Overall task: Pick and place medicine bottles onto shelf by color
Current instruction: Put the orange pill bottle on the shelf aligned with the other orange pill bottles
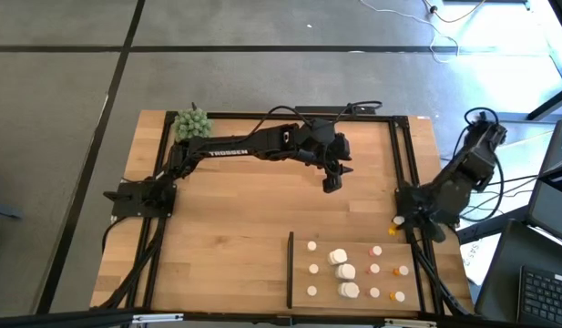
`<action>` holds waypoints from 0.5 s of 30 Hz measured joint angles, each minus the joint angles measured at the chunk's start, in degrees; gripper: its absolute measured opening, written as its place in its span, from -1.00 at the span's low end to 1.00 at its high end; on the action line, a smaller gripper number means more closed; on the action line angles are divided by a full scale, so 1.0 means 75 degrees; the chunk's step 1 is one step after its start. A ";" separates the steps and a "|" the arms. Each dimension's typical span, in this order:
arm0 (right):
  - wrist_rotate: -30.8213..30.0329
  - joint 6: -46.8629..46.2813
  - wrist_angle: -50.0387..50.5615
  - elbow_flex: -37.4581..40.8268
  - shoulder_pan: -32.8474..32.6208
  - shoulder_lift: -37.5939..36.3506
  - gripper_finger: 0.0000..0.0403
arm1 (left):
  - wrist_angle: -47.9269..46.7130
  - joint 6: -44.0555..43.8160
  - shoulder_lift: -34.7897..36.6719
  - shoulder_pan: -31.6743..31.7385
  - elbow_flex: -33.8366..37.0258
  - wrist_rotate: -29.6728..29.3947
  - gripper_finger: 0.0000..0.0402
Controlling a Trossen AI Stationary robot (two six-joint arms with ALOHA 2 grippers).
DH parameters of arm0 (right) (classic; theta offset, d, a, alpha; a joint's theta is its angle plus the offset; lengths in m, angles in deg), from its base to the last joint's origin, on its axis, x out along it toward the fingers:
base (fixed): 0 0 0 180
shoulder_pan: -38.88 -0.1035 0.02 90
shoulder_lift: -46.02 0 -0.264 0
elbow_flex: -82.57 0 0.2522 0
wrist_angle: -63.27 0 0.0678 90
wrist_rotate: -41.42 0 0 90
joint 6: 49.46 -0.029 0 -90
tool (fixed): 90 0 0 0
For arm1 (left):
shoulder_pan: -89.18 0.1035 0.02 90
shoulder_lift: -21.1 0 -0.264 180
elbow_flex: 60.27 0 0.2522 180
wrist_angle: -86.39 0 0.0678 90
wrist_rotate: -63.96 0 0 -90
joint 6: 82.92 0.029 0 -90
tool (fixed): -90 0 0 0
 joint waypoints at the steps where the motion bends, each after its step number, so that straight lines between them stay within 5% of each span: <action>1: 0.0000 -0.0235 0.0005 0.0157 -0.0100 0.0005 -0.49 | -0.0003 0.0000 0.0002 -0.0003 0.0000 0.0000 -0.25; 15: -0.0185 -0.1882 -0.0016 0.0852 -0.1649 0.0125 -0.49 | 0.0125 -0.0018 0.0001 0.0006 0.0000 -0.0004 -0.25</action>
